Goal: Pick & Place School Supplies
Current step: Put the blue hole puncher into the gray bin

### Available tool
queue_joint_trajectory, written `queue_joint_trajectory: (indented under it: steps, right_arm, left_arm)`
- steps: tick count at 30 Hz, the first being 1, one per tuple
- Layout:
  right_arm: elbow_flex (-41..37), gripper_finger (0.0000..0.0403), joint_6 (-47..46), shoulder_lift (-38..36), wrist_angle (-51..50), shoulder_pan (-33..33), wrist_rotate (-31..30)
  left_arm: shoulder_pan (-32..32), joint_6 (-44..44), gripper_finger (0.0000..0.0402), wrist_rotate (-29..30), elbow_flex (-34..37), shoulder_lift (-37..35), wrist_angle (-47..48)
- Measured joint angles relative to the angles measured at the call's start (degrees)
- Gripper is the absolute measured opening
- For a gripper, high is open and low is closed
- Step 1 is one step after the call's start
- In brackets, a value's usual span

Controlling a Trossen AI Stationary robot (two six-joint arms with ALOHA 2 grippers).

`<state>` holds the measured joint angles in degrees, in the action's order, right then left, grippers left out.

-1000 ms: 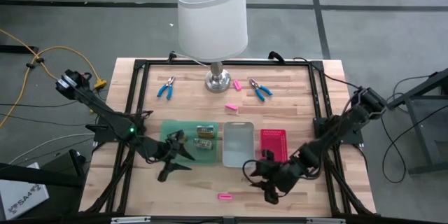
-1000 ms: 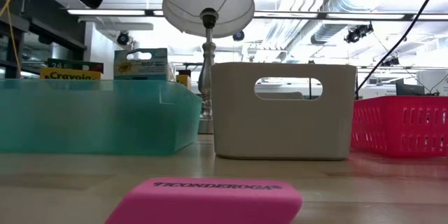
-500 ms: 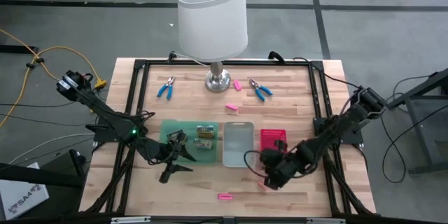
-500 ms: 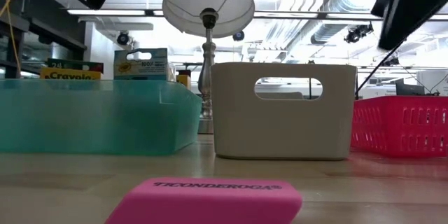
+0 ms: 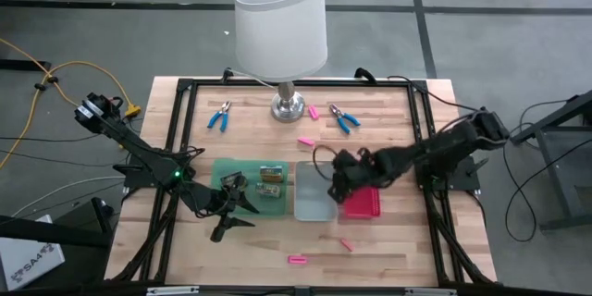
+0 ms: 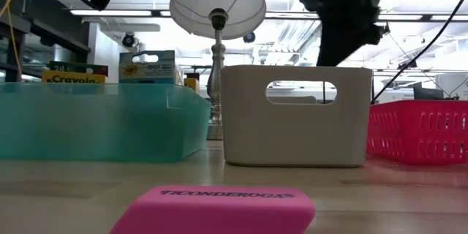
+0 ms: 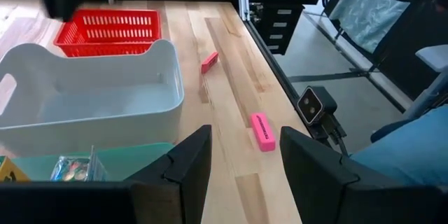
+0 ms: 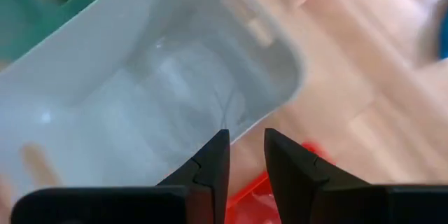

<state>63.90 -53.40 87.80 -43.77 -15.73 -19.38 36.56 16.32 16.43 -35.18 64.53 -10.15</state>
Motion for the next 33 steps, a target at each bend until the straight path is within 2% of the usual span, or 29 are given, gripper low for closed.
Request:
queue_joint_trajectory:
  steps: [9, 16, 27, 33]
  right_arm:
    - [0.0, 0.0081, 8.18, -6.12, -1.37, 14.24, 3.68]
    - [0.0, 0.0081, 16.45, -6.22, -4.4, 25.95, 12.48]
    - [0.0, 0.0081, 29.51, -5.93, -4.93, 41.57, 16.88]
    - [0.0, 0.0081, 34.01, -5.82, -5.47, 46.37, 17.33]
  left_arm:
    - [-0.01, -0.02, 0.0166, 0.0, 0.0, 0.0, 0.0]
    - [-0.01, 0.01, 0.0166, 0.0, 0.0, -0.02, 0.02]
    - [-0.01, -0.04, 0.0166, 0.02, 0.0, -0.02, 0.02]
    - [-0.01, -0.03, 0.0166, -0.03, 0.0, -0.02, 0.02]
